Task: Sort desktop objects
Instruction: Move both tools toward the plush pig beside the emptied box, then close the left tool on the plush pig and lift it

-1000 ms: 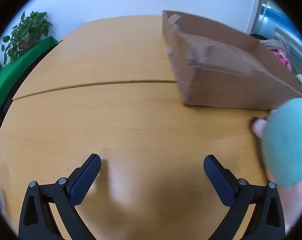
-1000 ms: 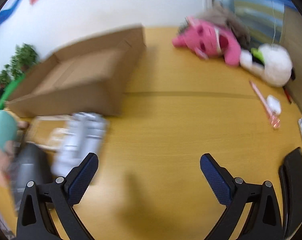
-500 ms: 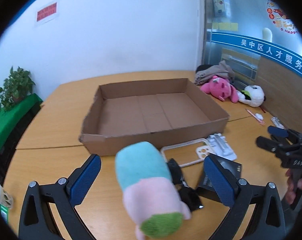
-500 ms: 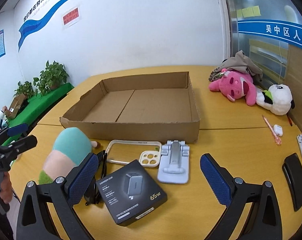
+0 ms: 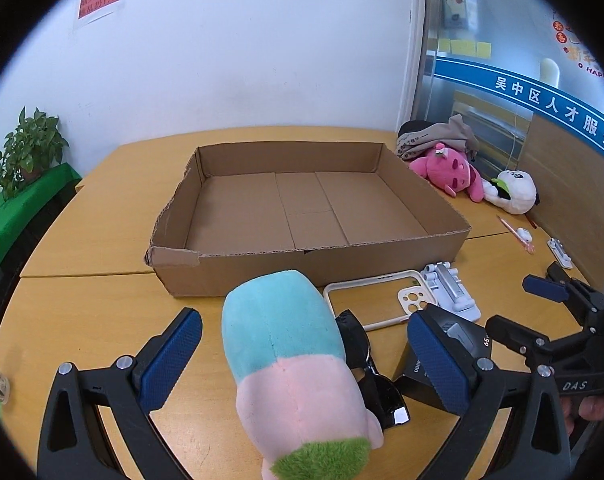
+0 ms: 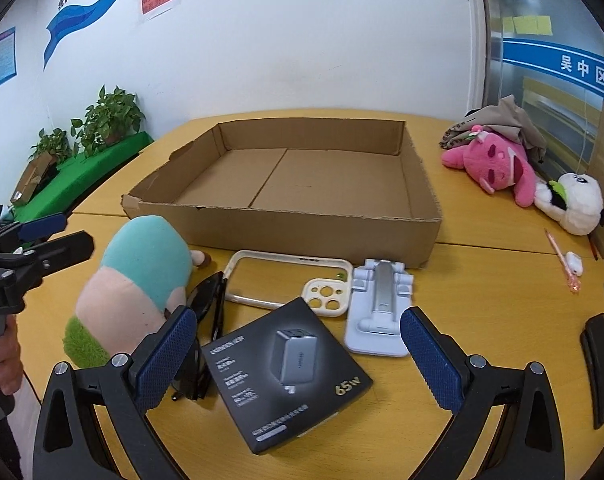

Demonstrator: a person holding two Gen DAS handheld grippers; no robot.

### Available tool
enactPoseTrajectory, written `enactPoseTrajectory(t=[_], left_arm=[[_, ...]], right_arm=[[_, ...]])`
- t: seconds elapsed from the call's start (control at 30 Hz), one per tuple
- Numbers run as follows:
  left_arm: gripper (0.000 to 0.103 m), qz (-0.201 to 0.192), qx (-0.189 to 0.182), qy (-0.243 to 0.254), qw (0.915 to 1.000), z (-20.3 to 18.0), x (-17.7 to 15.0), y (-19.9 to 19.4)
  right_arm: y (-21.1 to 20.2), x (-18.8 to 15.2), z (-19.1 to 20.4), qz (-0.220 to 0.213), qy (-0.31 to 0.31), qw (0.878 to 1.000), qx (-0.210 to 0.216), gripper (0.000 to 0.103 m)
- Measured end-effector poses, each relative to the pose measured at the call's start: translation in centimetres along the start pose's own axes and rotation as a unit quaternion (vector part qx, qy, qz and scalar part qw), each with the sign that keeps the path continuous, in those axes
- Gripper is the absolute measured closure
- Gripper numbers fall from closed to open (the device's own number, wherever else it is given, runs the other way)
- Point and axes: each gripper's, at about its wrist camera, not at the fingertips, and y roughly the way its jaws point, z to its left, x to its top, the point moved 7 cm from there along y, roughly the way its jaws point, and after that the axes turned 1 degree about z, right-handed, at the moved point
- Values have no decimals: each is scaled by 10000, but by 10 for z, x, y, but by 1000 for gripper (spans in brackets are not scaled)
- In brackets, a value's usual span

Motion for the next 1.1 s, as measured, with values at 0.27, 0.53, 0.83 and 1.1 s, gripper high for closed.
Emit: enactPoseTrajectory(t=[0.27,0.53,0.83,1.1], left_arm=[[1,244,-234,-224,9992,11,-13,9],[1,511,-727,-531,9946,13,-20,16],[1,779,-1238,-648,9871,4,-27,28],[23,876,-1073,-713,9878,10,-30,35]], right_arm=[[12,-4,28,107,-144,9988,465,0],[16,-9,56,291,-252,9948,948,0],[17,-19,91,466,-427,9896,1290,0],[28,-26,119,570,-533,9839,1608,1]])
